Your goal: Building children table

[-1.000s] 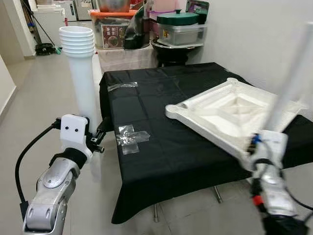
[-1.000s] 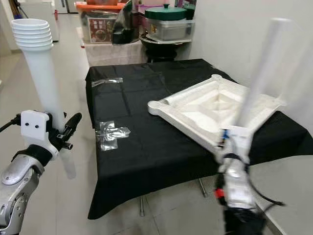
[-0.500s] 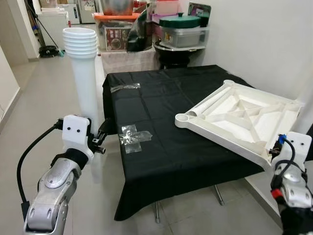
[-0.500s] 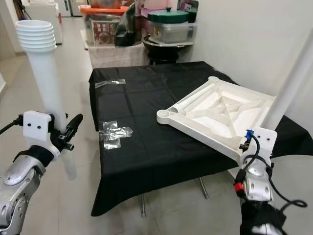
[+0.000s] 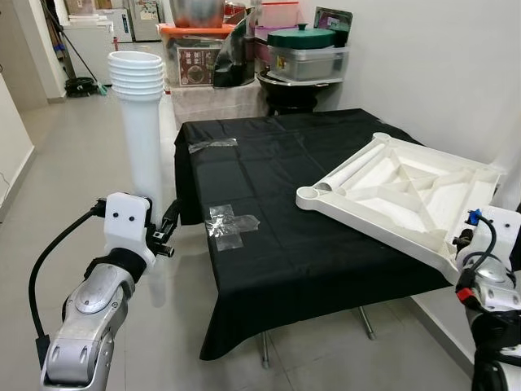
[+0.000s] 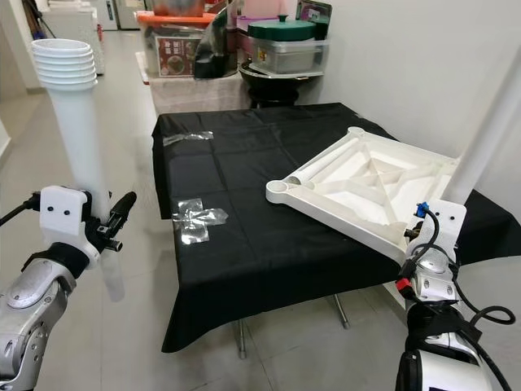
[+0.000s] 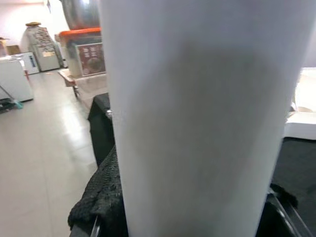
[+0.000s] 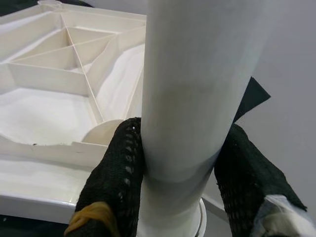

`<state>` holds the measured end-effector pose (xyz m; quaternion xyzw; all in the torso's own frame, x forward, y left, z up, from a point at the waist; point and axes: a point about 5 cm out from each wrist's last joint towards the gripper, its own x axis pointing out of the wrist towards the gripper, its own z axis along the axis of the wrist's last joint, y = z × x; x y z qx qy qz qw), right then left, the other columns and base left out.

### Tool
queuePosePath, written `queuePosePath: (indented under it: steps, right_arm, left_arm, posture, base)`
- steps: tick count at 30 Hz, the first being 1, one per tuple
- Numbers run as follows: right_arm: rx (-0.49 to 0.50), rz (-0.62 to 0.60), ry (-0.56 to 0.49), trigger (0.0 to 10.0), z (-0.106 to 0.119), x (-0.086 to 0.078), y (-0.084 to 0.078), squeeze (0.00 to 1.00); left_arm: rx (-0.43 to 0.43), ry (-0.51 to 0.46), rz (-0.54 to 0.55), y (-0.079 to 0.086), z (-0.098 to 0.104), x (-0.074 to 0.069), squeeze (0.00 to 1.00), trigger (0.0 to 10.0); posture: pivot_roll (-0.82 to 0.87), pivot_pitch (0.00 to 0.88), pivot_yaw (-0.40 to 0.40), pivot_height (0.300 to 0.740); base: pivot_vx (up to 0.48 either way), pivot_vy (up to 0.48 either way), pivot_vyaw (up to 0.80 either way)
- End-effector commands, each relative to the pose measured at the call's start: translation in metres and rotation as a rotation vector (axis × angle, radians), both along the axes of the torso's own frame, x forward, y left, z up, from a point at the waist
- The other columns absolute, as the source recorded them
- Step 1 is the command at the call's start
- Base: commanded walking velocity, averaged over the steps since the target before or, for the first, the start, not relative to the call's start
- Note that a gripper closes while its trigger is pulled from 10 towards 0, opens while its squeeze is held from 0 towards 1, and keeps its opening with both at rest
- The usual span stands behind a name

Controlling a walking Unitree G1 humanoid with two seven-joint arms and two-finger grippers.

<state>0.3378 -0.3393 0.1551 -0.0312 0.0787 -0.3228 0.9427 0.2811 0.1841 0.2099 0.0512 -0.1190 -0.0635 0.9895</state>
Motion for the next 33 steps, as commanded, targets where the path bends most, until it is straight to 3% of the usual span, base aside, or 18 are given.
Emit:
queuePosePath:
  steps: [1,2,4,8,12,16,20,23,28,33]
  right_arm:
    - [-0.062,0.076,-0.057,10.0,0.012,0.009,0.012,0.0]
    - [-0.062,0.076,-0.057,10.0,0.012,0.009,0.012,0.0]
    - [-0.051,0.137,-0.099,10.0,0.011,0.011,0.023,1.0]
    - [-0.044,0.195,-0.149,10.0,0.012,0.013,0.031,1.0]
    - [-0.102,0.289,-0.217,10.0,0.026,0.016,0.041,1.0]
    - [-0.136,0.289,-0.208,10.0,0.029,0.011,0.042,1.0]
    - [-0.158,0.221,-0.164,10.0,0.016,-0.004,0.039,1.0]
    - [-0.139,0.097,-0.095,10.0,-0.01,-0.033,0.036,1.0]
    - [-0.115,0.055,-0.061,10.0,-0.025,-0.053,0.045,1.0]
    - [-0.103,0.053,-0.073,10.0,-0.025,-0.063,0.05,1.0]
  left_arm:
    - [0.002,0.01,-0.005,-0.003,-0.001,0.001,0.0,10.0]
    - [0.002,0.01,-0.005,-0.003,-0.001,0.001,0.0,10.0]
    - [0.003,0.014,-0.005,-0.003,-0.002,0.001,0.0,10.0]
    - [0.006,0.019,-0.006,-0.004,-0.003,0.001,0.0,10.0]
    - [0.008,0.021,-0.005,-0.005,-0.004,0.001,0.0,10.0]
    - [0.014,0.026,-0.003,-0.005,-0.005,0.0,0.0,10.0]
    - [0.011,0.034,0.005,-0.003,-0.007,-0.002,0.0,10.0]
    - [0.01,0.046,0.005,-0.004,-0.01,-0.003,0.0,10.0]
    - [0.01,0.049,-0.002,-0.005,-0.01,-0.002,0.0,10.0]
    - [0.011,0.049,-0.005,-0.005,-0.01,-0.001,0.0,10.0]
  posture:
    - [0.06,0.0,-0.035,0.74]
    - [0.06,0.0,-0.035,0.74]
    - [0.06,0.0,-0.033,0.74]
    - [0.06,0.0,-0.033,0.74]
    - [0.05,0.0,-0.036,0.74]
    - [0.06,0.0,-0.041,0.74]
    - [0.05,0.0,-0.047,0.74]
    - [0.04,0.0,-0.043,0.74]
    - [0.03,0.0,-0.037,0.74]
    - [0.03,0.0,-0.039,0.74]
  base:
    - [0.0,0.0,0.0]
    - [0.0,0.0,0.0]
    - [0.0,0.0,0.0]
    - [0.0,0.0,0.0]
    - [0.0,0.0,0.0]
    - [0.0,0.0,0.0]
    - [0.0,0.0,0.0]
    - [0.0,0.0,0.0]
    - [0.0,0.0,0.0]
    - [0.0,0.0,0.0]
